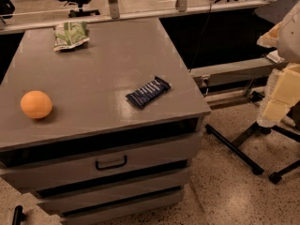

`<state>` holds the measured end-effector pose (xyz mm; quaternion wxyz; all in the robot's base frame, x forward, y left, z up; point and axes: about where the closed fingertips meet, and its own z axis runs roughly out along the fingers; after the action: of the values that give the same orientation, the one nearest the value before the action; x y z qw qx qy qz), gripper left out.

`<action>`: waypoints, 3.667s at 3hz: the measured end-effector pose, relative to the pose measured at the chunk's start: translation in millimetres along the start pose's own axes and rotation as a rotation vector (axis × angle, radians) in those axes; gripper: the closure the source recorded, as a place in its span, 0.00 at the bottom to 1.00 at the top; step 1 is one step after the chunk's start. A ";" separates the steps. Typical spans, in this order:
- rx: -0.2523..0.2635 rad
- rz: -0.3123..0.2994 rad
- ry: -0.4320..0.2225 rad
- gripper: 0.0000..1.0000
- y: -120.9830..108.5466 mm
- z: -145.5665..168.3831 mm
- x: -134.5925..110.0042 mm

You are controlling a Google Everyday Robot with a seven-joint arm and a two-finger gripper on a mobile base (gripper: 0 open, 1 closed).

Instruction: Move rxbar blueberry near green jalapeno chip bag

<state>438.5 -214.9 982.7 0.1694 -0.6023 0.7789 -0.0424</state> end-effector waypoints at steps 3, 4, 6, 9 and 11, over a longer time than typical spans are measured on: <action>-0.041 -0.148 -0.013 0.00 -22.1 36.8 -44.8; -0.087 -0.276 -0.062 0.00 -46.6 79.2 -89.2; -0.194 -0.396 -0.196 0.00 -77.3 168.5 -164.2; -0.337 -0.457 -0.270 0.59 -54.3 222.8 -207.8; -0.344 -0.457 -0.283 1.00 -54.0 220.5 -211.7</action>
Offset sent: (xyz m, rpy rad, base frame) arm 0.0246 0.0304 -0.0200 -0.0457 0.0460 0.1075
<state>603.8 2.6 835.4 0.1577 -0.7815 0.5878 0.1371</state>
